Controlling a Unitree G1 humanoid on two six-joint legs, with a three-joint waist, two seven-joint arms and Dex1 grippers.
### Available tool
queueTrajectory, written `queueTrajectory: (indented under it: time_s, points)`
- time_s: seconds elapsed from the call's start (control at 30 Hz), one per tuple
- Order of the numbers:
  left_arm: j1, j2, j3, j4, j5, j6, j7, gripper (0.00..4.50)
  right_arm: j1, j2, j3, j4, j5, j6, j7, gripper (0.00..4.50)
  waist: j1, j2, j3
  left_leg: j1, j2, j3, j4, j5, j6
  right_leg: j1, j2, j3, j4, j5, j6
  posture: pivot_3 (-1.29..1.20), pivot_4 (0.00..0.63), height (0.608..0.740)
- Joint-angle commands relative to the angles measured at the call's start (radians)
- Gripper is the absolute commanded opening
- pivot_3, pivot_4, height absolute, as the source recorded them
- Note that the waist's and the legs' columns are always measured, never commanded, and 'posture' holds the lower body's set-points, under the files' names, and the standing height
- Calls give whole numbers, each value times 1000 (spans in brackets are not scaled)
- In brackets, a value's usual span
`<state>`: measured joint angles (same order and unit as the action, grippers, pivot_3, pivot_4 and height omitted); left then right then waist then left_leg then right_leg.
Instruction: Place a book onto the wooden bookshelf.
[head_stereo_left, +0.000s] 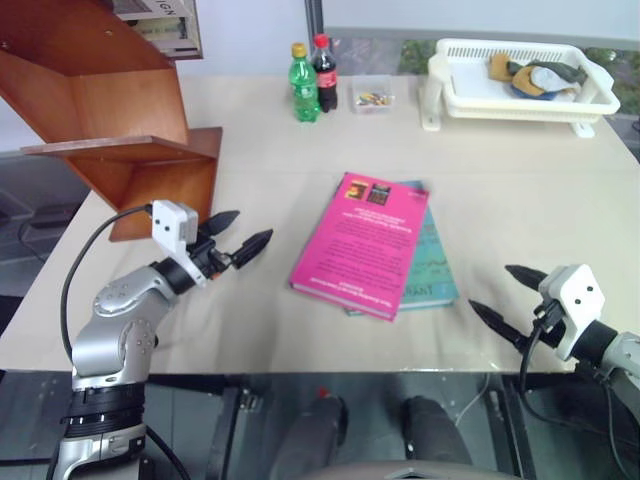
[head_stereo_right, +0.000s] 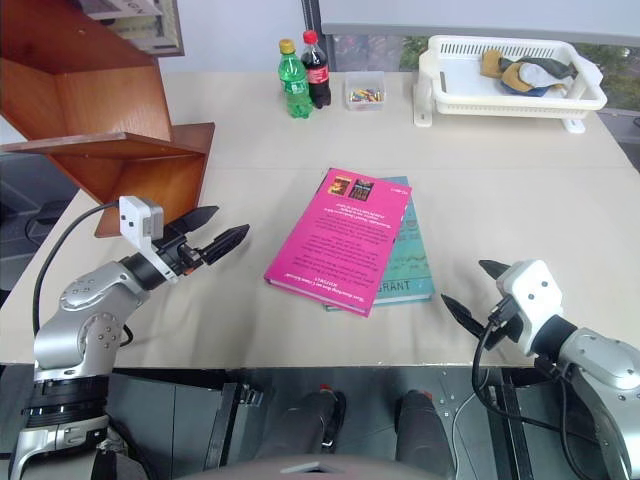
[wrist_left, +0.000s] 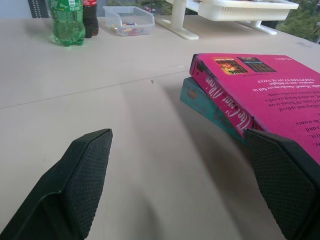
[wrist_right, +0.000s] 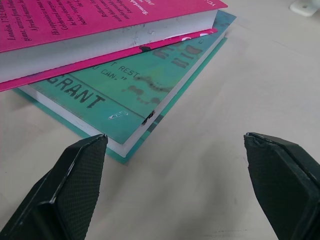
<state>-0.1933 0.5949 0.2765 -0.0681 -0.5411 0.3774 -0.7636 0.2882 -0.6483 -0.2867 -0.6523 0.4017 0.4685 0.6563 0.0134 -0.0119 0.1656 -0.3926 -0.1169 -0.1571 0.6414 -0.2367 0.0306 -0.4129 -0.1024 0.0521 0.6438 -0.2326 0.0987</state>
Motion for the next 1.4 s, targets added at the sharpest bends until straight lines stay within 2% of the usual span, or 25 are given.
queueTrajectory:
  time_s: [0.03,0.53,0.8,0.93,1.1,1.27,1.4]
  points:
    - [0,32,40,-11,-10,-12,-22,4480,8,-12,-25,-27,6,-16,7,4500,0,0,0,0,0,0,0,0,0,0,0,0,0,0,0,0,150,740]
    - [10,84,46,-12,-39,-2,-140,4480,-1,-20,-26,-28,11,-17,14,4500,-1,0,0,0,0,0,0,0,0,0,0,0,0,0,0,0,150,740]
    - [21,123,61,-15,-139,94,-262,4480,-22,-20,-19,-23,12,-11,12,4500,-1,0,0,0,0,0,0,0,0,0,0,0,0,0,0,0,150,740]
    - [40,145,70,-31,-193,157,-298,4480,-33,-19,-14,-22,14,-6,11,4500,-2,0,0,0,0,0,0,0,1,0,0,0,0,0,0,0,150,740]
    - [72,151,49,-97,-232,265,-254,4480,-47,-11,-10,-21,26,-29,26,4500,-1,0,0,0,0,0,0,0,1,0,0,0,0,0,0,0,150,740]
    - [75,158,23,-153,-285,398,-220,4480,-60,3,-36,-76,180,-26,92,4500,-1,0,0,0,0,0,0,0,1,0,0,0,0,0,0,0,150,740]
    - [9,176,18,-132,-363,561,-181,4480,-80,-9,-36,-109,227,-52,119,4500,-1,0,0,0,1,-1,0,0,1,0,0,-1,0,0,0,0,150,740]
